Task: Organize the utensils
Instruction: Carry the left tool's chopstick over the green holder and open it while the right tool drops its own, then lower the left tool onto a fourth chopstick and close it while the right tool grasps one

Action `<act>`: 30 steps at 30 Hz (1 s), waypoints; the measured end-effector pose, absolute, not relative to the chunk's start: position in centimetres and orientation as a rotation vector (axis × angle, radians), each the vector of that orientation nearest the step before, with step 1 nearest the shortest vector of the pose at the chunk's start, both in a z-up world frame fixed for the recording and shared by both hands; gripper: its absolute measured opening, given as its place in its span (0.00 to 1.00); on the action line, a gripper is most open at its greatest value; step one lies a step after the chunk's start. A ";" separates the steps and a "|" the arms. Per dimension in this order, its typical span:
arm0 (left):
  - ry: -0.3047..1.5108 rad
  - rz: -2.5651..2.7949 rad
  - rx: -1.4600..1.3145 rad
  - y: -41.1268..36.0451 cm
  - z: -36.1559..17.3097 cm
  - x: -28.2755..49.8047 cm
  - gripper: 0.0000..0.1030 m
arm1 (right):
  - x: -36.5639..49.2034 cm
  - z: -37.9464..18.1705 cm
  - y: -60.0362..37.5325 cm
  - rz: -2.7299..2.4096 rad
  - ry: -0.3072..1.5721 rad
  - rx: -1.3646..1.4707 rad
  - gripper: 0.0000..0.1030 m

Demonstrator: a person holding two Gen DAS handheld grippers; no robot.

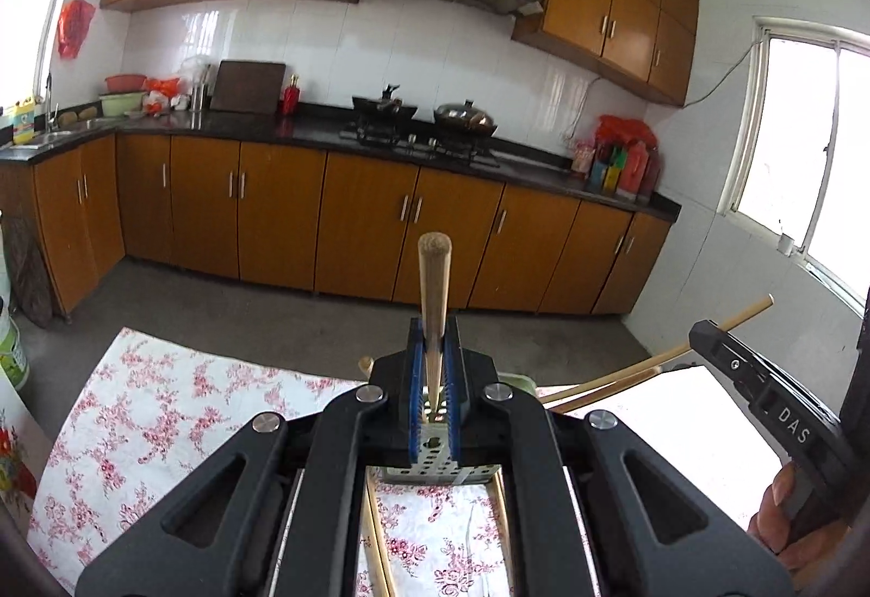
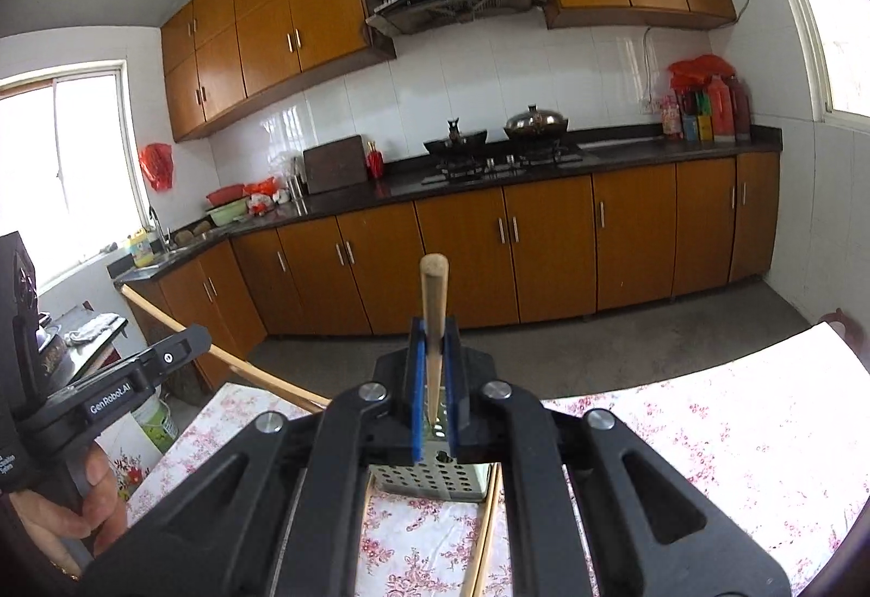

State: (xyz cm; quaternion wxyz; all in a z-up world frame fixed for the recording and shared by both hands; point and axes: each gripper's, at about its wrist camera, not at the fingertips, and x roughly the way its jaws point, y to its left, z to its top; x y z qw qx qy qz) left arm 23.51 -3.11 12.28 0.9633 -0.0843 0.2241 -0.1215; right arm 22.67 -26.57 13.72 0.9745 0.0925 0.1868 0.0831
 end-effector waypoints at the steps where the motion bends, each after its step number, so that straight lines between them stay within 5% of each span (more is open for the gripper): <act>1: 0.467 -0.246 -0.175 -3.1 11.9 23.8 0.07 | 23.1 13.3 -26.5 0.169 0.386 0.188 0.07; 20: 0.459 -0.273 -0.237 -1.2 12.4 21.7 0.08 | 19.1 11.1 -30.1 0.050 0.345 0.236 0.15; 30: 0.525 -0.200 -0.218 1.8 7.6 18.4 0.08 | 18.9 -1.0 -32.2 -0.010 0.670 0.280 0.17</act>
